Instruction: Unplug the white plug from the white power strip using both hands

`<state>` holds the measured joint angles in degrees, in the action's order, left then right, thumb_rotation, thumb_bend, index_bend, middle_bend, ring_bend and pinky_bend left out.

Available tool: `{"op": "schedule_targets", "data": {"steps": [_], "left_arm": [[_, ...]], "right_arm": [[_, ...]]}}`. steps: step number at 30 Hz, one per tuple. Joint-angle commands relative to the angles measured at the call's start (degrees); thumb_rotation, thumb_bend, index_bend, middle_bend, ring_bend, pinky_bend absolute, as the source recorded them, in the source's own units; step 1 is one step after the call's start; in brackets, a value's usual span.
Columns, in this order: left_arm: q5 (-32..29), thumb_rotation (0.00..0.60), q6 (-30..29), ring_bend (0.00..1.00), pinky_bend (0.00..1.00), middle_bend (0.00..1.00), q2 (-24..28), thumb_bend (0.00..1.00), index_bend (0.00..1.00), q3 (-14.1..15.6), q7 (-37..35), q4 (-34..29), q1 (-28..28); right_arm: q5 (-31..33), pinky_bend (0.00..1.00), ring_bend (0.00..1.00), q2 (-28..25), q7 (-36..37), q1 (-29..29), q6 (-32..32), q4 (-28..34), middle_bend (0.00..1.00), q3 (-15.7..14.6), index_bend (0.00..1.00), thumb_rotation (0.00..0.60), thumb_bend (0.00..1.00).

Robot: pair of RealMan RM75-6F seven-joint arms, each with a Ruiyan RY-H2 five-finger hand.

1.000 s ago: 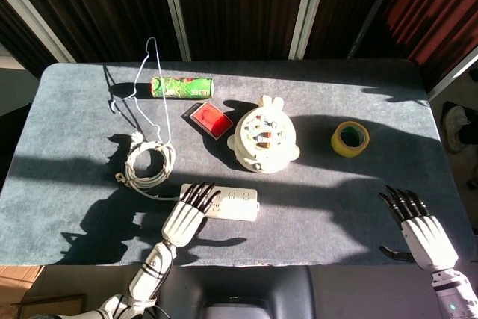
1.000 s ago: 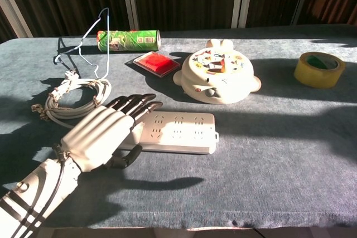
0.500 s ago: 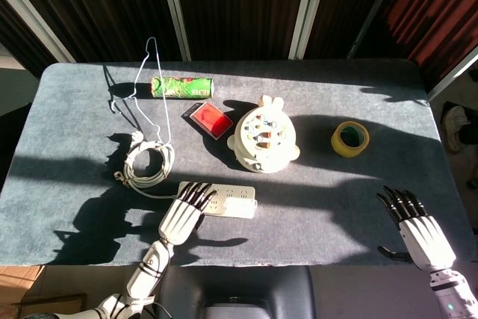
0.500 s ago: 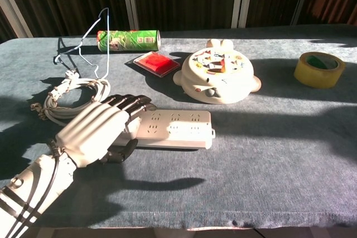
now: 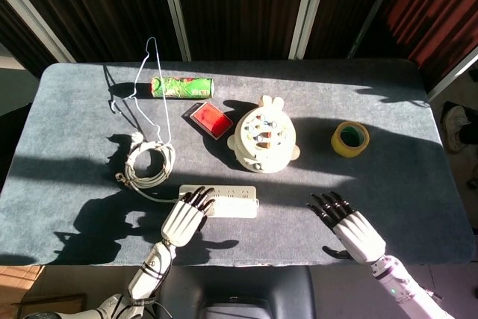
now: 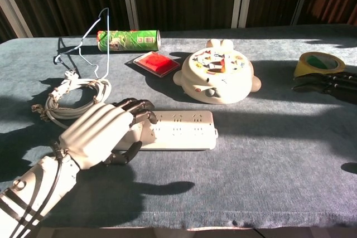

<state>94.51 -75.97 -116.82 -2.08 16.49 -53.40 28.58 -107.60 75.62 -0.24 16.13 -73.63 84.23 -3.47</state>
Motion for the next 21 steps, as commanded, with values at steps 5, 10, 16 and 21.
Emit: {"op": "schedule_targets", "data": {"steps": [5,10,16,21], "left_arm": [[0.2,0.600,-0.7,0.40,0.45,0.43,0.3,0.61,0.39,0.1,0.5,-0.5,0.2],[-0.2,0.600,-0.6,0.40,0.45,0.43,0.6,0.61,0.39,0.1,0.4,-0.7,0.2],[-0.1,0.600,-0.9,0.40,0.45,0.43,0.9,0.60,0.39,0.3,0.1,-1.3,0.2],[0.0,0.600,-1.1,0.40,0.45,0.42,1.2,0.60,0.39,0.4,0.2,-1.7,0.3]], "right_arm": [[0.9,0.02,0.00,12.3,-6.8,8.5,12.5,-3.5,0.10,2.0,0.06,0.600,0.33],[3.8,0.02,0.00,18.4,-10.5,11.1,16.2,-5.7,0.10,3.7,0.05,0.600,0.33],[8.4,0.02,0.00,23.3,-13.3,13.3,19.4,-7.1,0.10,5.7,0.02,0.600,0.43],[10.3,0.02,0.00,24.3,-15.1,14.2,21.1,-6.8,0.10,6.4,0.05,0.600,0.68]]}}
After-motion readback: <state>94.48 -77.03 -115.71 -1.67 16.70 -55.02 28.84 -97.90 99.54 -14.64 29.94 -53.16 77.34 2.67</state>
